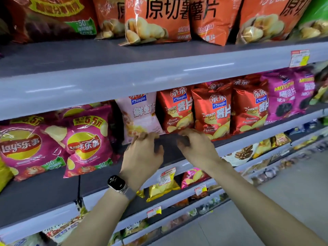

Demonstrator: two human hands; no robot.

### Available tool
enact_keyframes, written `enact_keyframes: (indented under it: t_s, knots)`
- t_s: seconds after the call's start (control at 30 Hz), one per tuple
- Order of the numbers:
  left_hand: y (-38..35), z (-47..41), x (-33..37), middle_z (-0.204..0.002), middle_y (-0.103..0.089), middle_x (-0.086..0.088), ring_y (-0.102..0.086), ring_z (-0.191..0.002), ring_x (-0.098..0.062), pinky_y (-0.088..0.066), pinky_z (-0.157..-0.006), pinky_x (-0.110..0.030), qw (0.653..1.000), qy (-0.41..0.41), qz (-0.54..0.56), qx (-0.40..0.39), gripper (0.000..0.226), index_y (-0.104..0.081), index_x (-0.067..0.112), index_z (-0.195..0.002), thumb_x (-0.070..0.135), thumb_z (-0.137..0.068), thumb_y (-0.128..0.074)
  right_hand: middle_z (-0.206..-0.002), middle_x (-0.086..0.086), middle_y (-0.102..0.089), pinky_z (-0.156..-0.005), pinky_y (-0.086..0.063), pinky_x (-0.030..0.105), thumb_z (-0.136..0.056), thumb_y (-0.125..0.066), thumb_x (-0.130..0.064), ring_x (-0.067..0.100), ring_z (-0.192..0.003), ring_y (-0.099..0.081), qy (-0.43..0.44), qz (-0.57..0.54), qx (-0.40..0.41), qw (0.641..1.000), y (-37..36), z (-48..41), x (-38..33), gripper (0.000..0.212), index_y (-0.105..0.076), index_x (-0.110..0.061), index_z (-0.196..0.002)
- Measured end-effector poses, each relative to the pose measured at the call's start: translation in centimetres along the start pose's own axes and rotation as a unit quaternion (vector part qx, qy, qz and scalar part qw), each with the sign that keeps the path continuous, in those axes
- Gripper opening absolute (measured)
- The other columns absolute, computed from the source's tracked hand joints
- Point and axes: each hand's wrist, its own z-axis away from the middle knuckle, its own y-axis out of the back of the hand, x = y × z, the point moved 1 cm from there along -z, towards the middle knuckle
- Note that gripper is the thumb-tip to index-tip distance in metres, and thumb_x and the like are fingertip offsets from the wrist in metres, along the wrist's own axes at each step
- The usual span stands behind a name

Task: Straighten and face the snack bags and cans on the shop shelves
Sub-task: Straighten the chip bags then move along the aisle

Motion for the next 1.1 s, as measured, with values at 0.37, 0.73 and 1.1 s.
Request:
enact_keyframes:
  t_s: [0.37,0.73,1.1]
  knots:
    - [-5.6,1.8,14.1,-0.143,-0.056,0.015,-0.058,-0.125,-0.020,-0.047,-0.098,-0.036,0.981,-0.157,0.065,-0.095,0.039,-0.054,0.040,-0.142,0.047,-0.104,-0.050,-0.129,0.002,-0.065,-0.079,-0.055,0.040,-0.105,-0.051,-0.045,0.024,-0.109,-0.063,-0.170,0.119,0.089,0.974,9.5,10.6,9.9,0.041,-0.059,-0.026,-0.140]
    - [-15.8,2.6,32.4,-0.133,-0.066,0.005,-0.061,-0.123,-0.017,-0.053,-0.096,-0.037,0.948,-0.251,0.005,-0.194,0.046,-0.059,0.028,-0.141,0.054,-0.105,-0.046,-0.122,-0.006,-0.065,-0.088,-0.049,0.036,-0.105,-0.042,-0.051,0.023,-0.116,-0.060,-0.342,0.179,0.128,0.914,20.0,19.3,25.0,0.034,-0.064,-0.031,-0.120]
    - [-27.8,3.2,46.8,-0.101,-0.067,-0.001,-0.060,-0.081,-0.020,-0.044,-0.064,-0.033,0.902,-0.296,-0.064,-0.308,0.024,-0.061,0.028,-0.112,0.046,-0.107,-0.046,-0.130,-0.003,-0.065,-0.098,-0.049,0.036,-0.103,-0.040,-0.051,0.023,-0.124,-0.059,-0.450,0.095,0.072,0.885,22.7,23.7,39.7,0.041,-0.061,-0.030,-0.131]
